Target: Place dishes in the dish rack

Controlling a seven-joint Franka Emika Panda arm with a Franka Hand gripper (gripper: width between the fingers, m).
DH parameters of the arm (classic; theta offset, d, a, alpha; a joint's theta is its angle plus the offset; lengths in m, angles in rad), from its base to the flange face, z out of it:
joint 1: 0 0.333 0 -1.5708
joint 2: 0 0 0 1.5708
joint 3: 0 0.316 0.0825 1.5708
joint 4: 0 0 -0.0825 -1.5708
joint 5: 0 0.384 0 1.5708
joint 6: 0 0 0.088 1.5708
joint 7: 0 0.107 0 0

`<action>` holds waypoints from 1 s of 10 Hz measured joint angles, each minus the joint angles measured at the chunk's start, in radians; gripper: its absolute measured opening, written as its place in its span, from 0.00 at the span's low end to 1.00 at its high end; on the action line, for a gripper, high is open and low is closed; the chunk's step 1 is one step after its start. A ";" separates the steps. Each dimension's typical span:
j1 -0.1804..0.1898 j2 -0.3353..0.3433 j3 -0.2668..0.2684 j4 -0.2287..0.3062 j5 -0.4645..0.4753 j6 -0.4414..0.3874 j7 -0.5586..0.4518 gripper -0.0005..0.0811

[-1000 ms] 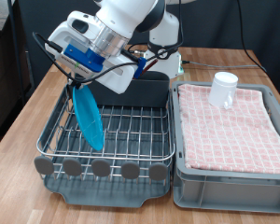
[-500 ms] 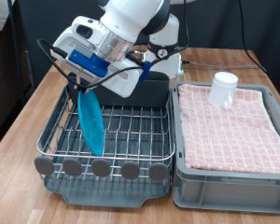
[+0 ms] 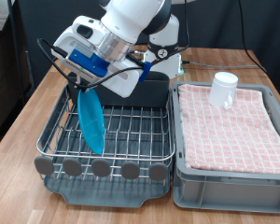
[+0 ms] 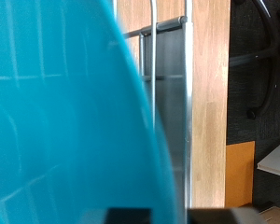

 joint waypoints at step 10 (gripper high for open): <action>0.000 -0.150 0.023 -0.012 0.508 -0.044 -0.376 0.98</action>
